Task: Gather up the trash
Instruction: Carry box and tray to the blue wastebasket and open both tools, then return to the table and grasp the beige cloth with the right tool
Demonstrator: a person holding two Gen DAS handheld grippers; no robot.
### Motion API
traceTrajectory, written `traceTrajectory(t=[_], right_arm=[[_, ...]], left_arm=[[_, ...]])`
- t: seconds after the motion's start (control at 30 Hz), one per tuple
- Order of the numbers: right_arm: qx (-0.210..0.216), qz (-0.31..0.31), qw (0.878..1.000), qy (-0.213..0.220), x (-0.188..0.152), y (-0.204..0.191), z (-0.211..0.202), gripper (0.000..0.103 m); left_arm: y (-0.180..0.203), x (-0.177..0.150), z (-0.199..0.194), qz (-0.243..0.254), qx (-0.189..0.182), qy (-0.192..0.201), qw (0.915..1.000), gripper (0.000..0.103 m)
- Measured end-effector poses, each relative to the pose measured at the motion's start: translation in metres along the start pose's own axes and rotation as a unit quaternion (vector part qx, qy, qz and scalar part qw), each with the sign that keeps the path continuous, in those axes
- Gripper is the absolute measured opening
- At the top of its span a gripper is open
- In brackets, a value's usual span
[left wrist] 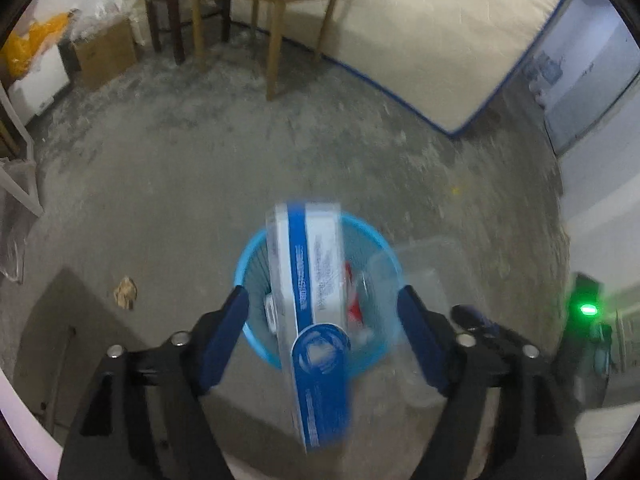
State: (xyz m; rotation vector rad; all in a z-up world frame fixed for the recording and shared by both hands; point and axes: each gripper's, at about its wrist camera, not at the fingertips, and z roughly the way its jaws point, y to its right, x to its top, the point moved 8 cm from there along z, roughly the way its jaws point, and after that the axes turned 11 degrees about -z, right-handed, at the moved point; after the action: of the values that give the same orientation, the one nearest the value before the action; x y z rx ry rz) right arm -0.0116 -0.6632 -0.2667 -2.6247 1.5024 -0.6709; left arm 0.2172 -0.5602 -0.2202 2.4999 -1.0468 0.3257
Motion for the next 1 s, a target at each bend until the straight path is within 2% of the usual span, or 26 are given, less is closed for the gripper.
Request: traceTrajectory(t=[0.03,0.23,0.47,0.63,0.7,0.83,1.0], right_arm=[[-0.007,0.003,1.000,-0.003,0.000,0.003,0.006,0.035],[-0.017,0.014,1.000,-0.022,-0.010,0.012,0.029,0.035],[-0.017,0.010,1.000,-0.014,-0.017,0.015,0.020,0.035],[-0.003,0.002,1.000,-0.007,-0.027,0.010,-0.002,0.038],[0.010,-0.005,1.000,0.001,-0.030,0.005,-0.015,0.040],[0.053,-0.034,0.998,0.026,-0.039,-0.017,-0.055,0.052],[0.117,-0.088,0.989,0.037,-0.050,-0.061,-0.104,0.053]], left_arm=[[-0.002,0.002,-0.002,-0.003,-0.002,0.006,1.0000,0.076],[-0.013,-0.003,-0.024,-0.014,-0.021,0.016,0.9996,0.077],[-0.019,-0.014,-0.070,-0.013,-0.037,0.048,0.9981,0.077],[-0.021,-0.026,-0.112,-0.008,-0.040,0.072,0.9966,0.079],[-0.023,-0.034,-0.128,-0.005,-0.044,0.077,0.9960,0.079],[-0.025,-0.067,-0.170,0.013,-0.053,0.099,0.9935,0.083],[-0.047,-0.126,-0.225,0.030,-0.053,0.135,0.9890,0.085]])
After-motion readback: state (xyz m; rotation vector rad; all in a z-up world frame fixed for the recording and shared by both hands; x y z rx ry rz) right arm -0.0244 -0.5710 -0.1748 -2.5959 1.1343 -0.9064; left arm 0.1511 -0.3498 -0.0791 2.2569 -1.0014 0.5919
